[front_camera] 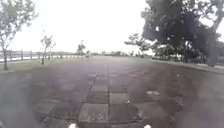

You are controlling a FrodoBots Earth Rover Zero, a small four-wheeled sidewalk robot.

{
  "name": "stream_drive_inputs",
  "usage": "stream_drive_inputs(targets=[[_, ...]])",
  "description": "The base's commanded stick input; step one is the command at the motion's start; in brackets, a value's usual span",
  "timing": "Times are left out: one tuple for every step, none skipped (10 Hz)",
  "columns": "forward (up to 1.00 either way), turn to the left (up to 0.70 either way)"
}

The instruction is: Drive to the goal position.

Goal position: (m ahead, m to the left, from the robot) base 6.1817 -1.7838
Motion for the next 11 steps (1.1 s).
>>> stream_drive_inputs(targets=[[1.00,0.00],[1.00,0.00],[1.00,0.00],[1.00,0.00],[1.00,-0.15],[1.00,-0.35],[1.00,-0.37],[1.00,-0.36],[1.00,-0.35],[1.00,-0.35],[1.00,-0.34]])
